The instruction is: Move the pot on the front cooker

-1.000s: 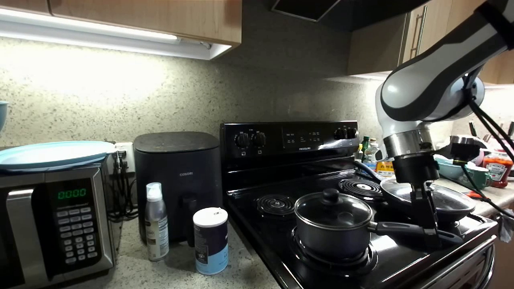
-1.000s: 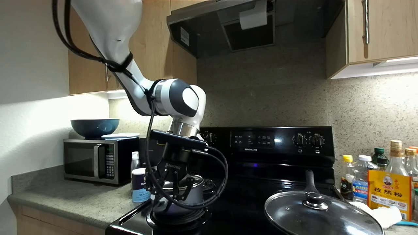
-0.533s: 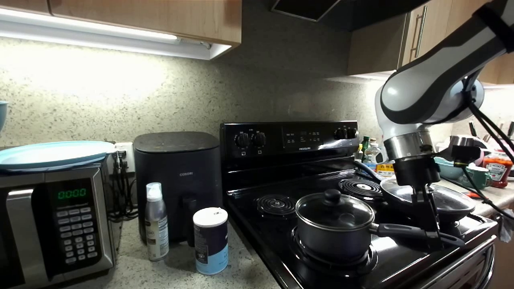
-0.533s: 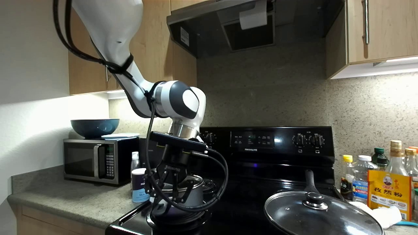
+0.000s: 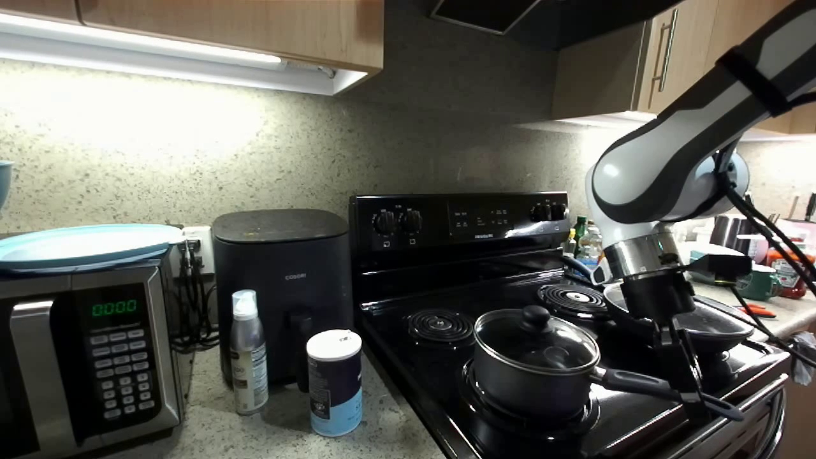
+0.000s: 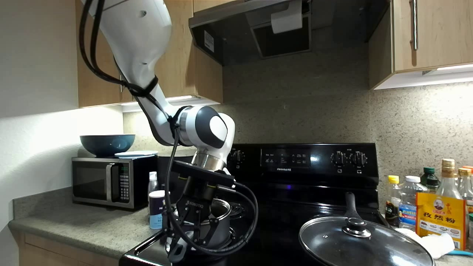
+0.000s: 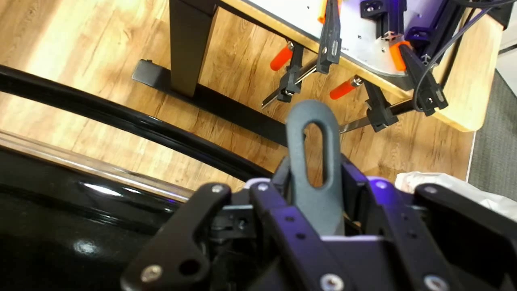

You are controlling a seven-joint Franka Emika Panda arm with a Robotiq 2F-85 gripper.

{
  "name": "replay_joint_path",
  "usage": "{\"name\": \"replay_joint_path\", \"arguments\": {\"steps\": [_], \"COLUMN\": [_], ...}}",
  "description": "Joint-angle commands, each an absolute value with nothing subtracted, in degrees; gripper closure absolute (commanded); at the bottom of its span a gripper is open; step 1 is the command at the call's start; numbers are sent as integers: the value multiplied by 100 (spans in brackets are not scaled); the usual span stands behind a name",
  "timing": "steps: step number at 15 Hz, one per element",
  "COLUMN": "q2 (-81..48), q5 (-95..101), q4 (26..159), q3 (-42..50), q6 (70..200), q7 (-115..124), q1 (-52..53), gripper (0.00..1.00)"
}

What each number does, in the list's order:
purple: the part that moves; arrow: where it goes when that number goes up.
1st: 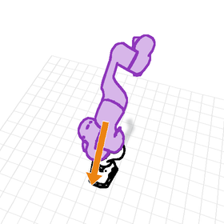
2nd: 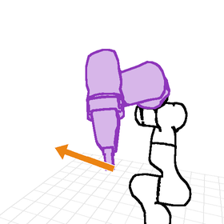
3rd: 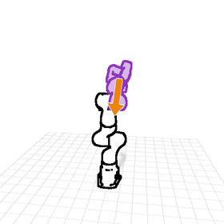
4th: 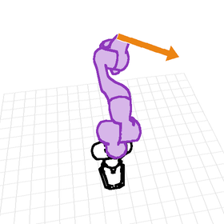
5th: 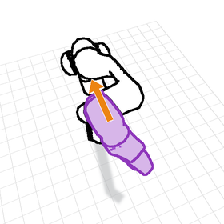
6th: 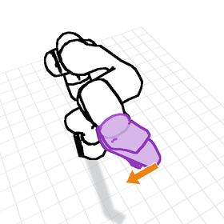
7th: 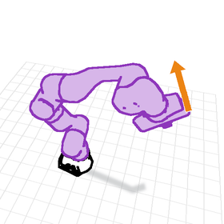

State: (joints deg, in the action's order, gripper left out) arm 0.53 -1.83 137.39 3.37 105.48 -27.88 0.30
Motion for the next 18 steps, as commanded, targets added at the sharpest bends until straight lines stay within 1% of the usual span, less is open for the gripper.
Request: {"name": "replay_joint_path", "arguments": {"steps": [1,4,5,6,13,15,18], "q2": [-157,-192,-194,-184,-126,33,462], "q5": [-194,-134,-71,-45,73,150,72], "q4": [13549,13494,13486,13494,13438,13488,13718], "q3": [256,231,220,208,121,105,103], "q6": [10377,10335,10349,10406,10500,10675,11221], "q7": [-2800,-2738,-2637,-2601,-2512,-2476,-2589], "q1": [-27,-19,-11,-5,11,16,7], "gripper": [93,93,46,45,2,0,0]}}
